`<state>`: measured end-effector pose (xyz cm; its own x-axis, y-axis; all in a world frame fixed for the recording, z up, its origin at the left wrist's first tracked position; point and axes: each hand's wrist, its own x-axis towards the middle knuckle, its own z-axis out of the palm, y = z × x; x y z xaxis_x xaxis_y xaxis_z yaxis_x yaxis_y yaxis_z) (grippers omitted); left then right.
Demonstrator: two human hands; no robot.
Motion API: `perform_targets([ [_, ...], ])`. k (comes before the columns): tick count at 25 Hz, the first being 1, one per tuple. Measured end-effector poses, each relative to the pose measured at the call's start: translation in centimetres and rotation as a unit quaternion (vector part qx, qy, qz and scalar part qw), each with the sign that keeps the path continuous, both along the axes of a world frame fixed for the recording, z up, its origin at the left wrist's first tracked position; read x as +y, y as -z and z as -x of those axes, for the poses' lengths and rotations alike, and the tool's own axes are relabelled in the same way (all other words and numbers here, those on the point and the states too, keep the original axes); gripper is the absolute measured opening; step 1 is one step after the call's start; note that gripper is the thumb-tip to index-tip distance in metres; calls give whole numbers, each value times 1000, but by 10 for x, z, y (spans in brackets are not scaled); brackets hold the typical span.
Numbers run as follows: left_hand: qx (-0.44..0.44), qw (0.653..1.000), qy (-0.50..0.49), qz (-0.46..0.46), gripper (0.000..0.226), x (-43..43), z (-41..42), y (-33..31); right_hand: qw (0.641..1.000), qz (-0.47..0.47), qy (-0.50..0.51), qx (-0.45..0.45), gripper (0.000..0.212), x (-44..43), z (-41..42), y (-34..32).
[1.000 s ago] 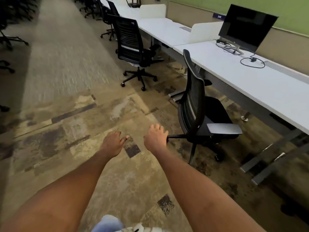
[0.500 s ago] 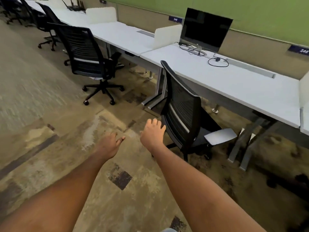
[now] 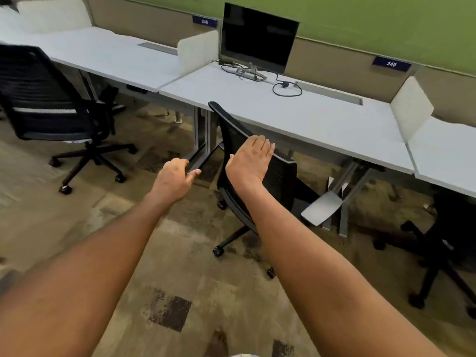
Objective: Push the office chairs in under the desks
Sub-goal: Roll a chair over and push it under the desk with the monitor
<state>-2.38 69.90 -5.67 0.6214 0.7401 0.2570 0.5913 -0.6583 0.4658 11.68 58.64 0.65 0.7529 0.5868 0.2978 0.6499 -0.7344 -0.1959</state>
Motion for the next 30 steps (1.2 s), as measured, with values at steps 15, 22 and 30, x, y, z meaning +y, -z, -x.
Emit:
perform_targets([
  [15, 165, 957, 203, -124, 97, 115, -197, -65, 992, 63, 96, 48, 61, 40, -101, 42],
  [22, 269, 901, 304, -150, 105, 168, -235, -29, 986, 77, 145, 29, 73, 56, -121, 57],
  [30, 105, 929, 305, -179, 48, 179, -230, 1, 980, 98, 174, 12, 42, 65, -125, 62],
])
